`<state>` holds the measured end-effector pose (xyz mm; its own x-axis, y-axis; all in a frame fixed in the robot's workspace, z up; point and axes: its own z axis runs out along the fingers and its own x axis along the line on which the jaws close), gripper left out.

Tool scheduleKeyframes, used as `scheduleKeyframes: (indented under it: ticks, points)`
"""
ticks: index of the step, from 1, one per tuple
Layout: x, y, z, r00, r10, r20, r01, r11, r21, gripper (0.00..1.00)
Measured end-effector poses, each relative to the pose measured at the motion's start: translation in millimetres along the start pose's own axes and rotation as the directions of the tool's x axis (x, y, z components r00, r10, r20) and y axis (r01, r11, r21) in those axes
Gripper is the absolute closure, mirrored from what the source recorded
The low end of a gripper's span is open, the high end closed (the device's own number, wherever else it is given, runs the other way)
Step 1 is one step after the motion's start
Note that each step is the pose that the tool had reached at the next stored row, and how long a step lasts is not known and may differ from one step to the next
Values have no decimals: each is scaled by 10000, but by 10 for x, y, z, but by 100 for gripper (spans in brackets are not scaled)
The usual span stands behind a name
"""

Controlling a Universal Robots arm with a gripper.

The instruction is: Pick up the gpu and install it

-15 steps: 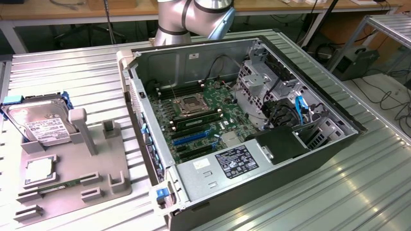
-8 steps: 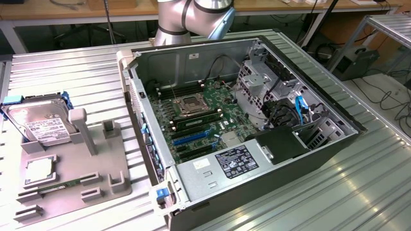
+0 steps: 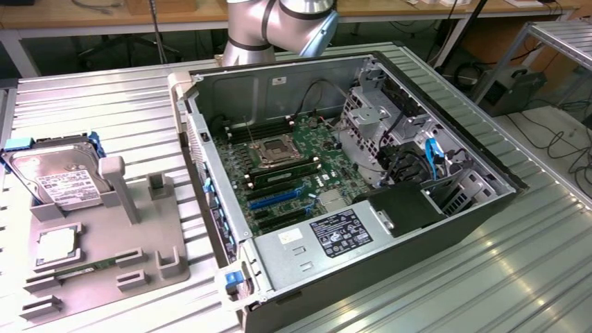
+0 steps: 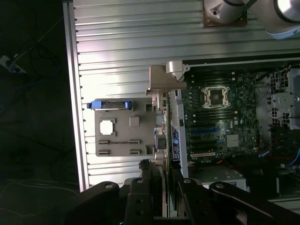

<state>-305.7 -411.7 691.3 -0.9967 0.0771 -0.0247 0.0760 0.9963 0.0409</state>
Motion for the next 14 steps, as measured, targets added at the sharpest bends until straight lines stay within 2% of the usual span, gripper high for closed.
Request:
scheduleKeyframes:
  ticks: [9, 14]
  points:
    - [0, 1, -15, 10000, 0, 1, 0, 10000, -2, 73]
    - [1, -14, 71, 10000, 0, -1, 0, 10000, 0, 73]
